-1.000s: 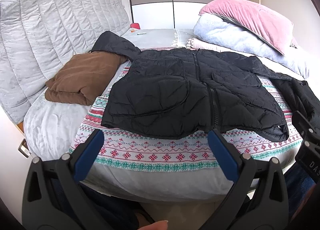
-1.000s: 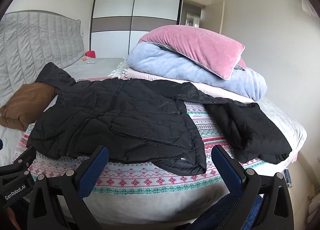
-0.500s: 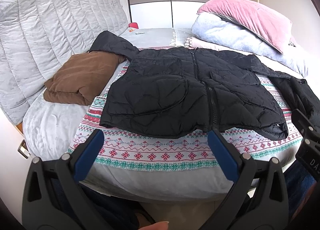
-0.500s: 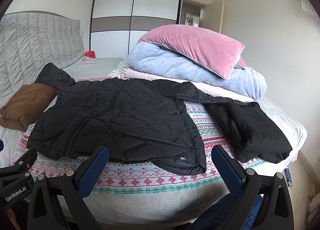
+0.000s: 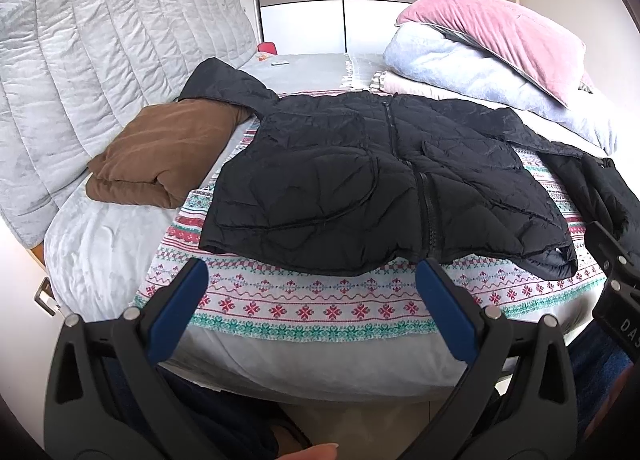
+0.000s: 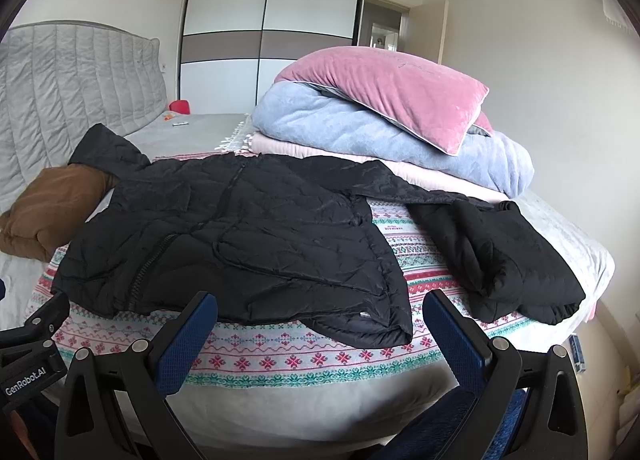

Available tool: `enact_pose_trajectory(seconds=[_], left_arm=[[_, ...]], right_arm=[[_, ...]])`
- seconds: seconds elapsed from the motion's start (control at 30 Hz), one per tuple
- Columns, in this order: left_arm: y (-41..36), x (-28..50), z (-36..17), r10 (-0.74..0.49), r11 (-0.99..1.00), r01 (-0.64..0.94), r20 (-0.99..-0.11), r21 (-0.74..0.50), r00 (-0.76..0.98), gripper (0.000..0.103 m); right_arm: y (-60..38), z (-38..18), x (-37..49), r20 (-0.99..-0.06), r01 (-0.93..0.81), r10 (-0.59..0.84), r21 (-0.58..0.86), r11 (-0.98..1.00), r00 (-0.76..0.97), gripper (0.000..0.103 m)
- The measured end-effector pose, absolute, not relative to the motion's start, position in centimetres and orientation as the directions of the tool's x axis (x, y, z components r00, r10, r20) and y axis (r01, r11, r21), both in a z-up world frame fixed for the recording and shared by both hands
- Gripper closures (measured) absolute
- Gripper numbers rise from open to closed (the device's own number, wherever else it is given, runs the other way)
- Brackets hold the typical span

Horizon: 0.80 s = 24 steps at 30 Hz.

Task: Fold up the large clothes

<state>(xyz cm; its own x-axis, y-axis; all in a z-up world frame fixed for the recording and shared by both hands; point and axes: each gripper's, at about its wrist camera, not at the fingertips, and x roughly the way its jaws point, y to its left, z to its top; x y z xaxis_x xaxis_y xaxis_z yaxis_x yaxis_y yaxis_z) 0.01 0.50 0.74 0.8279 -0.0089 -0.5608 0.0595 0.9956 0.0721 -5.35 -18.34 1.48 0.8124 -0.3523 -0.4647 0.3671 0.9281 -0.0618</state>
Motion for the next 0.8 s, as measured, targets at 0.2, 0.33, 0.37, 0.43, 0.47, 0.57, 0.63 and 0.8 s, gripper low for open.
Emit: enact_pose_trajectory(seconds=[0.2,0.33,0.37,0.43,0.47,0.57,0.63,0.8], left_arm=[[0.7,0.2,0.5,-0.014,0.996,0.063,-0.581,0.065,0.814,0.000],[0.5,0.4,0.1,0.031,0.988,0.070,-0.615,0.139,0.788,0.000],[0.6,0.5,0.1,0.025,0.988,0.073,-0.613,0.135,0.790,0.000],[1.3,1.4,-0.3,0.016,0.987,0.086,-0.626,0.133,0.780,0.000],[2.1,2.3,-0.6,0.010,0.989,0.088,-0.647,0.119,0.762,0.000],[5.6,4.9,-2.1,0.021,0.994,0.057,-0.701,0.088,0.713,0.000],[7.9,6.6,-3.8,0.034,0.998,0.020,-0.724,0.066,0.689,0.000],[10.0,8.4,-6.7,0.147,0.977,0.026,-0.761,0.211,0.632,0.000]], right_arm=[[-18.5,1.2,-5.1,-0.471,0.371,-0.356,-0.064,0.926,0.807,0.000],[-18.5,0.8,-5.0,-0.471,0.369,-0.355,-0.066,0.927,0.807,0.000],[-18.5,0.6,-4.9,-0.468,0.363,-0.352,-0.070,0.929,0.811,0.000],[-19.6,-0.3,-4.3,-0.469,0.323,-0.319,-0.074,0.944,0.824,0.000],[-20.5,-0.8,-3.9,-0.487,0.309,-0.301,-0.065,0.949,0.820,0.000],[-26.6,-3.3,-3.0,-0.574,0.351,-0.255,0.060,0.934,0.778,0.000],[-30.7,-4.8,-3.3,-0.600,0.417,-0.270,0.118,0.901,0.753,0.000],[-32.8,-7.5,-2.4,-0.654,0.425,-0.342,-0.034,0.905,0.675,0.000]])
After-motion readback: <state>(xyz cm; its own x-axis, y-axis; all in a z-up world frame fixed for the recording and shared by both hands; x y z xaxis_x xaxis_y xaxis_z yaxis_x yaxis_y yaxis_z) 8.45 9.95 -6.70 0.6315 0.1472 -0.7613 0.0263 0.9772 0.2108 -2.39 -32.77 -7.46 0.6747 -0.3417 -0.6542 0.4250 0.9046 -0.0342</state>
